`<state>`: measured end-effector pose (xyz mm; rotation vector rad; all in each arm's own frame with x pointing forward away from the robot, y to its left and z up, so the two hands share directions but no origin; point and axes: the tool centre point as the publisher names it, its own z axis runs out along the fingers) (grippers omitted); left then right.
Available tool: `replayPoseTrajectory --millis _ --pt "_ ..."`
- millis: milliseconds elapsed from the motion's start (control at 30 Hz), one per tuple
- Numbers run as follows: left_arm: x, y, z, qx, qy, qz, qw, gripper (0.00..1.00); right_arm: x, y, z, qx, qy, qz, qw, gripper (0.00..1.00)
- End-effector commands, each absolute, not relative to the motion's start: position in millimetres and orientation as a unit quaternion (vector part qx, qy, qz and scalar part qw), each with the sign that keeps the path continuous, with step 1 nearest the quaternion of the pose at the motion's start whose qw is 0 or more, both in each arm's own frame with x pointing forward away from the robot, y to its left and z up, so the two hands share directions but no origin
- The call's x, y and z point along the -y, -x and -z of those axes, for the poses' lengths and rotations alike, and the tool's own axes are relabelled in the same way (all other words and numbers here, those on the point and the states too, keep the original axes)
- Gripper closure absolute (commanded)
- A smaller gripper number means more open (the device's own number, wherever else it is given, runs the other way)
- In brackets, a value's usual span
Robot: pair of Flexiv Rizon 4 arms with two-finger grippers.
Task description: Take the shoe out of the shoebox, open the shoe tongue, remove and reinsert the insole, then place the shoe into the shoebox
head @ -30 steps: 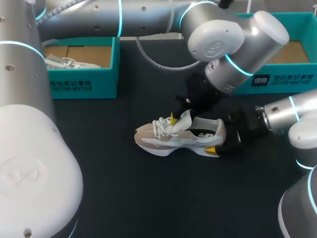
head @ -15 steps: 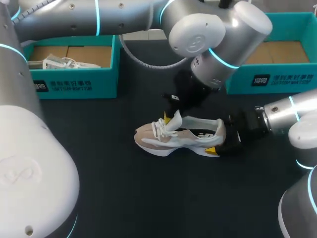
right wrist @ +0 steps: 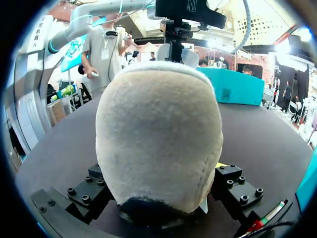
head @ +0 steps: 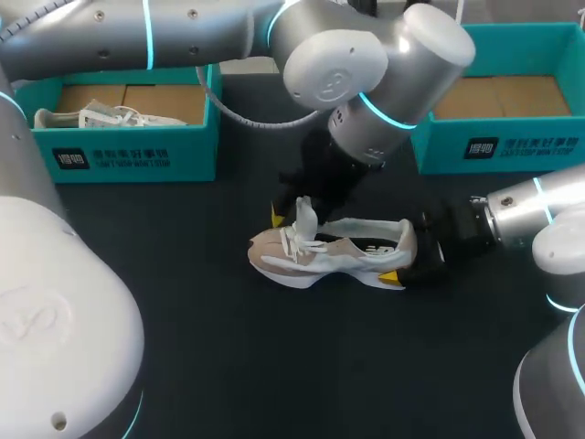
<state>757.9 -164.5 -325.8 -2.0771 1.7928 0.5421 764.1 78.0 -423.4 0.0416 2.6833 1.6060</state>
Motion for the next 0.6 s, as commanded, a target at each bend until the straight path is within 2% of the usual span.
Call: replayPoseTrajectory --millis 33,333,433,600 --pt "150 -750 323 -0.501 0.828 -0.141 0.207 0.48 -82 -767 429 -0.859 -0.014 -0.512 0.008 1.0" --pt "125 -747 320 -0.51 0.819 -0.152 0.214 0.41 -82 -767 429 -0.859 -0.014 -0.512 0.008 1.0" --pt "119 -747 330 -0.503 0.819 -0.166 0.221 0.44 -82 -767 429 -0.859 -0.014 -0.512 0.008 1.0" --pt "112 -749 348 -0.494 0.815 -0.191 0.235 0.33 -82 -767 429 -0.859 -0.014 -0.512 0.008 1.0"
